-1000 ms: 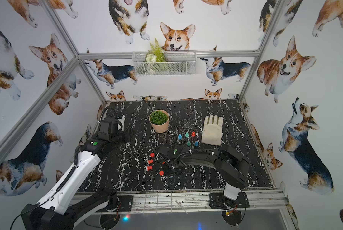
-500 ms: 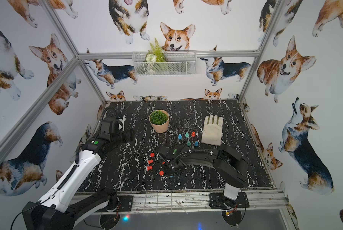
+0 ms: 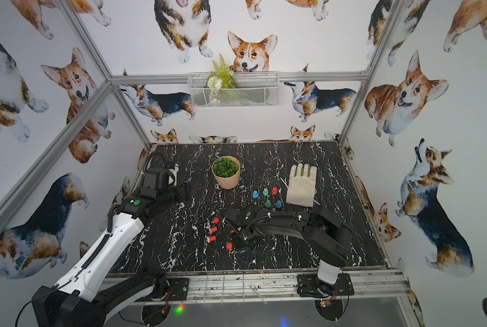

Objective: Close the stamp cap
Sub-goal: Close the cover of the stamp, then place the stamp at the center of the board.

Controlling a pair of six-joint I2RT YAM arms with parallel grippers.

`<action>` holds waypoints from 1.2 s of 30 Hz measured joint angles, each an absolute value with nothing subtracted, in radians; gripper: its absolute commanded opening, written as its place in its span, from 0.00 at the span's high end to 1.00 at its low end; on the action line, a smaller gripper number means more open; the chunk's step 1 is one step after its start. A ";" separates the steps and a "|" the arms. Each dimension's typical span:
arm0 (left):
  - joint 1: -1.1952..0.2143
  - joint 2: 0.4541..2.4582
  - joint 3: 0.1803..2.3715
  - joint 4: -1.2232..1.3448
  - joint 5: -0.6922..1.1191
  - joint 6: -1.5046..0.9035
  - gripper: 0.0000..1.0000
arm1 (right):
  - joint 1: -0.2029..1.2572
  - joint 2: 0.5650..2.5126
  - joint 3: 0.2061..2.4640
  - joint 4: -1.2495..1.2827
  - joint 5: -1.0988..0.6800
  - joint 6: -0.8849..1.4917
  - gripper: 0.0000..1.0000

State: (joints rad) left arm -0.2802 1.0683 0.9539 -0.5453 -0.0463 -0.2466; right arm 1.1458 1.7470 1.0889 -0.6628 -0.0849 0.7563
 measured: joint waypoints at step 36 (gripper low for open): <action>-0.280 1.079 0.954 -0.546 -0.047 -0.246 0.38 | 0.945 1.686 1.162 -0.860 0.044 0.572 1.00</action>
State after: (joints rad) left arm -0.2802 1.0786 0.9539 -0.5457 -0.0467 -0.2462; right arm 0.9447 1.6855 1.1622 -0.8600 0.0437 0.5720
